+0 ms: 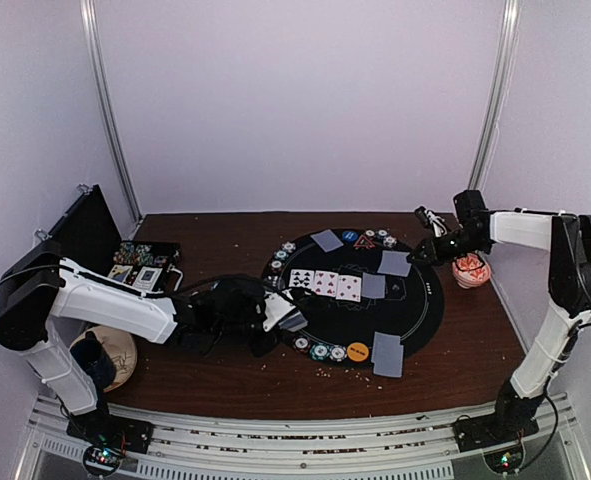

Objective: Distribute texas hold em gaming equipment
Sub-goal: Place the poker card in the community card area.

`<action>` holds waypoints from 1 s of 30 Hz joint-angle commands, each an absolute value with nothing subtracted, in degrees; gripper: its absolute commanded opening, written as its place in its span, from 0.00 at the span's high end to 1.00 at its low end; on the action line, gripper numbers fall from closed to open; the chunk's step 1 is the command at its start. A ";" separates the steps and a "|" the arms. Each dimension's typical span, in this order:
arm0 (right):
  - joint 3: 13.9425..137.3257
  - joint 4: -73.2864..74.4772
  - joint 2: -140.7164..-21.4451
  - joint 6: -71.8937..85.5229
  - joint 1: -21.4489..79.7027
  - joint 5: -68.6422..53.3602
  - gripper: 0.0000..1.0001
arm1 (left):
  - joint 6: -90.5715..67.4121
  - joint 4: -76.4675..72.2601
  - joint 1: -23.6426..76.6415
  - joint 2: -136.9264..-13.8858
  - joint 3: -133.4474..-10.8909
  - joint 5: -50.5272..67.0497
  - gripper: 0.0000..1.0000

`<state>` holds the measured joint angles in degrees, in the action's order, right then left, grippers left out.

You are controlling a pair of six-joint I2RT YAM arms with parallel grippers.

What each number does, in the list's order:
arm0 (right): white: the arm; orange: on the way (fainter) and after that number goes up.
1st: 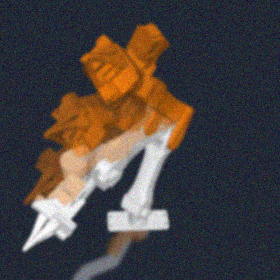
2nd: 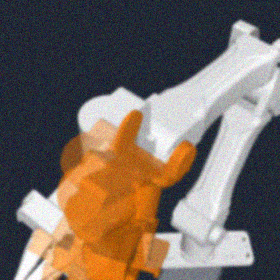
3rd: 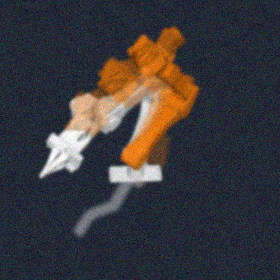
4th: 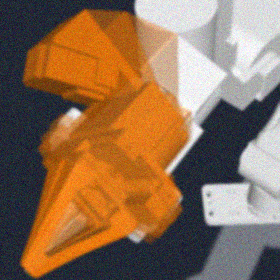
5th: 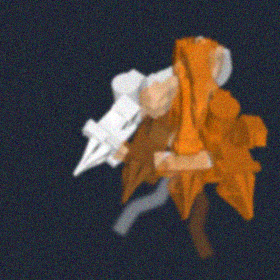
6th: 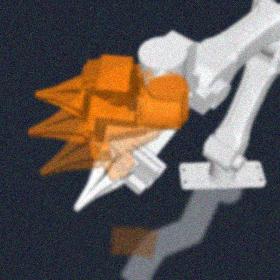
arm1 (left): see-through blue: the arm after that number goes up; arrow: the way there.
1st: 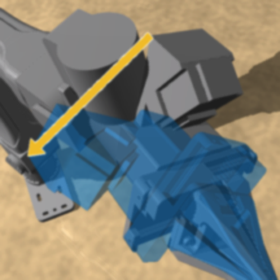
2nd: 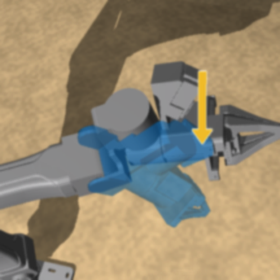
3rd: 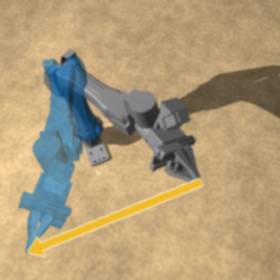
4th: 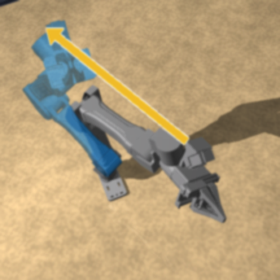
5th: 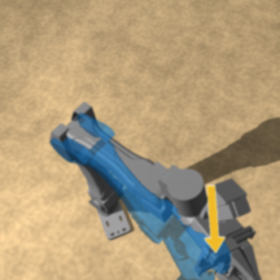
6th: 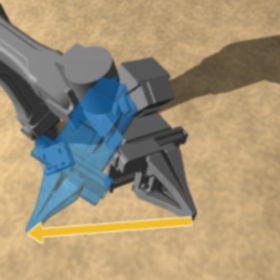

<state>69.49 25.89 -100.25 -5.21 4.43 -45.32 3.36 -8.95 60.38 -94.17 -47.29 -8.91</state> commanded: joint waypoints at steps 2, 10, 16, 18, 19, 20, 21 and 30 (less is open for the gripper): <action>65.32 17.54 -98.37 -0.15 0.53 -35.93 1.00 | 3.51 -11.50 60.56 -94.28 -48.96 -8.80 0.76; 62.15 15.67 -98.75 0.01 0.92 -28.02 1.00 | 3.50 -11.51 60.56 -94.23 -48.95 -8.96 0.76; 61.30 17.48 -100.99 -0.43 1.31 -27.03 0.97 | 3.48 -11.51 60.56 -94.32 -48.95 -9.04 0.76; 61.82 19.01 -102.00 -0.58 1.53 -27.52 0.94 | 3.51 -11.51 60.56 -94.36 -48.95 -9.13 0.76; 62.01 19.67 -102.31 -0.69 1.64 -27.85 0.91 | 3.48 -11.51 60.56 -94.38 -48.95 -9.17 0.76; 62.01 20.34 -102.46 -0.77 1.82 -28.08 0.87 | 3.51 -11.51 60.56 -94.33 -48.96 -9.22 0.76; 62.12 20.93 -102.46 -0.93 2.07 -28.35 0.85 | 3.47 -11.56 60.56 -94.36 -48.96 -9.23 0.76; 61.91 24.44 -101.40 -2.00 3.72 -29.46 0.81 | 3.59 -11.51 60.56 -94.43 -48.93 -9.23 0.76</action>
